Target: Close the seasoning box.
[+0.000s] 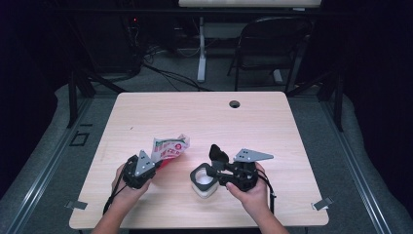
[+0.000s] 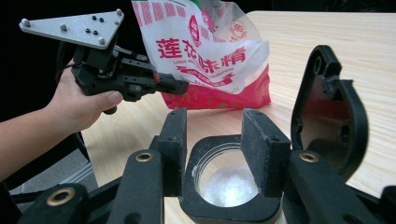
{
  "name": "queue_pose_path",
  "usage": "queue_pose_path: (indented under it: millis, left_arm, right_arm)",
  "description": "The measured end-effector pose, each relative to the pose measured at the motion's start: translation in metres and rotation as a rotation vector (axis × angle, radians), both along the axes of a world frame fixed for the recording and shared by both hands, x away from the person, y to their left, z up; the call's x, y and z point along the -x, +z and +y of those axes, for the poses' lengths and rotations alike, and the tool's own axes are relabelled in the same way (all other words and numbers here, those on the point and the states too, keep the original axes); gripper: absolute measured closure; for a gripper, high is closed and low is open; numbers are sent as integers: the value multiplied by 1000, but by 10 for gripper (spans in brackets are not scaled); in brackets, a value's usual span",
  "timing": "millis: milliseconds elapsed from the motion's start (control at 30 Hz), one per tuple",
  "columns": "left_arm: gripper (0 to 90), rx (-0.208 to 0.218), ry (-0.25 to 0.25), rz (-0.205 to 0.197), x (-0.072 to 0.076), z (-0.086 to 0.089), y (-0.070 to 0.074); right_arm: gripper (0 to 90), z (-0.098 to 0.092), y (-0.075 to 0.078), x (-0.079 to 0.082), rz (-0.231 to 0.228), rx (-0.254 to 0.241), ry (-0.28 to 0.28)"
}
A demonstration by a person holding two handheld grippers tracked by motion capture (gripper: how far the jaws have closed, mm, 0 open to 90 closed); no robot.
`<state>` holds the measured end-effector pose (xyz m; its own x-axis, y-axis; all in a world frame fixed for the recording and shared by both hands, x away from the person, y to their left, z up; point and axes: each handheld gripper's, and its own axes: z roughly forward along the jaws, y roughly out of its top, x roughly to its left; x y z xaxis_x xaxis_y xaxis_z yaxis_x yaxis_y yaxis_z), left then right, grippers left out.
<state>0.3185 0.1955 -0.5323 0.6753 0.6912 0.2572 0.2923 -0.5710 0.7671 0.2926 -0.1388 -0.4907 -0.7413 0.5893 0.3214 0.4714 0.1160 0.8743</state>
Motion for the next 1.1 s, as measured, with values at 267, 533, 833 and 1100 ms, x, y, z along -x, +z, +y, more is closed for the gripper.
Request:
queue_pose_path:
  millis: [267,533,833,1100]
  left_arm:
    - [862,21,50,-12,-2,10,5]
    - [864,45,102,-22,-4,22,8]
    - [867,66,183,-29,-8,39,7]
    - [869,62,251,-33,-11,54,5]
  right_arm:
    - [593,-4,-1,-1,-8,-4,-10]
    - [575,-9,1,-2,-11,-38,-18]
    - [557,-11,4,-2,-22,-45,-26]
    - [578,-12,7,0,-36,-35,-25]
